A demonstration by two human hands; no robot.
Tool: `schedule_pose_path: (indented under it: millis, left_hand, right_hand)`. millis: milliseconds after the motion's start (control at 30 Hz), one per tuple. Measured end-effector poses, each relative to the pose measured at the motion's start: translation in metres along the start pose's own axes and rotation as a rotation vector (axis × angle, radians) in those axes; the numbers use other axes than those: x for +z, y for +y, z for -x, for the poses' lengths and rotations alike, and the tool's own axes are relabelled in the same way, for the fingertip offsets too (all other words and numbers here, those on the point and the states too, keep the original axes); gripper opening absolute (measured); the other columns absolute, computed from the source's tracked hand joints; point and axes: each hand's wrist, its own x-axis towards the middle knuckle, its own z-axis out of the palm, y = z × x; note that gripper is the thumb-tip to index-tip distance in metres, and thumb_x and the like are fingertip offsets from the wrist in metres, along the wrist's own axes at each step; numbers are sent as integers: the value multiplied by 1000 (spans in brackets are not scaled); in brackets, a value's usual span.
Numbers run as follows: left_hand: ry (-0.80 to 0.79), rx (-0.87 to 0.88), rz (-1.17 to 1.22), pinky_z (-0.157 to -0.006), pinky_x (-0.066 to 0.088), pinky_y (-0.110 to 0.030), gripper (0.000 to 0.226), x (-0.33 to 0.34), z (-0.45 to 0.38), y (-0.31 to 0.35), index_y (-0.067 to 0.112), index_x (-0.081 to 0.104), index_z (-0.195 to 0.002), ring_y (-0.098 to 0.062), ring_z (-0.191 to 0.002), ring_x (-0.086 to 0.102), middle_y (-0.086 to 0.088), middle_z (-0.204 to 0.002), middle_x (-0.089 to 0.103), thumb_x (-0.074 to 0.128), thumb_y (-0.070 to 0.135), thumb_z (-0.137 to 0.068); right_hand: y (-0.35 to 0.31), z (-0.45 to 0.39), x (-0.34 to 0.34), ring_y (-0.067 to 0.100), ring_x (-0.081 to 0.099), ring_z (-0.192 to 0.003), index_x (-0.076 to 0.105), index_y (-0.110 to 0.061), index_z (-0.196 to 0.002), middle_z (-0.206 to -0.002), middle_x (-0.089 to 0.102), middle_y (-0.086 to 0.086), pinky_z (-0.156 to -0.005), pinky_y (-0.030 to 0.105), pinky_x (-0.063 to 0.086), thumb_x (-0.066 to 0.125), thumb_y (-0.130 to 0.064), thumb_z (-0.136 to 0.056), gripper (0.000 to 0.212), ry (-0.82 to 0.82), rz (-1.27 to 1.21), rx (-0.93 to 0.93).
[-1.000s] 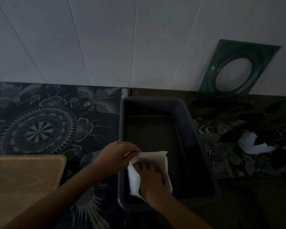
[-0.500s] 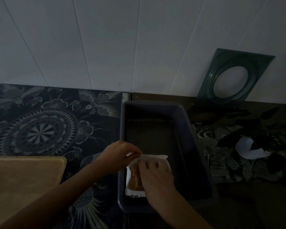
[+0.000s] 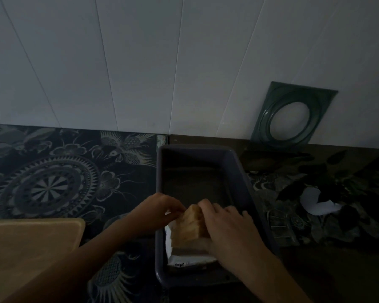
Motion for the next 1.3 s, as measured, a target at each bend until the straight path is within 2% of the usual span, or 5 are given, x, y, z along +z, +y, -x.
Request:
schedule_pose_path:
  millis: [400, 567, 667, 800, 1300]
  left_hand:
    - [12, 30, 174, -85, 41, 2, 54, -31, 28, 1, 39, 58, -130, 22, -109, 52, 32, -121, 60, 79, 34, -80]
    - [-21, 86, 498, -108, 45, -32, 93, -51, 48, 15, 42, 37, -146, 6, -128, 52, 26, -141, 53, 90, 36, -70]
    - [-11, 134, 734, -109, 47, -43, 86, -53, 56, 27, 37, 44, -144, -9, -131, 56, 12, -142, 57, 90, 19, -73]
    - [69, 138, 988, -96, 54, -23, 59, -55, 66, 37, 29, 60, -129, -16, -123, 63, 2, -130, 67, 81, 3, -80]
    - [150, -133, 1071, -102, 54, -49, 52, -49, 135, 37, 21, 70, -121, -26, -118, 67, -8, -126, 70, 85, 40, -75]
  right_hand:
    - [13, 33, -76, 5, 59, -100, 35, -39, -126, -116, 57, -16, -86, 35, 53, 66, -48, -91, 47, 148, -175, -52]
    - [12, 36, -92, 1, 61, -95, 38, -43, -122, -109, 62, -16, -83, 33, 55, 74, -49, -85, 52, 175, -281, -31]
    - [7, 39, -97, -4, 63, -102, 41, -42, -130, -116, 64, -20, -89, 32, 57, 75, -49, -84, 57, 179, -431, -50]
    - [-2, 39, -93, -11, 61, -104, 49, -49, -125, -116, 66, -27, -91, 29, 56, 79, -50, -80, 53, 167, -655, -90]
    - [-15, 30, -27, 13, 73, -103, 73, -38, -115, -113, 76, -10, -80, 50, 63, 95, -41, -62, 57, -88, -1295, -12]
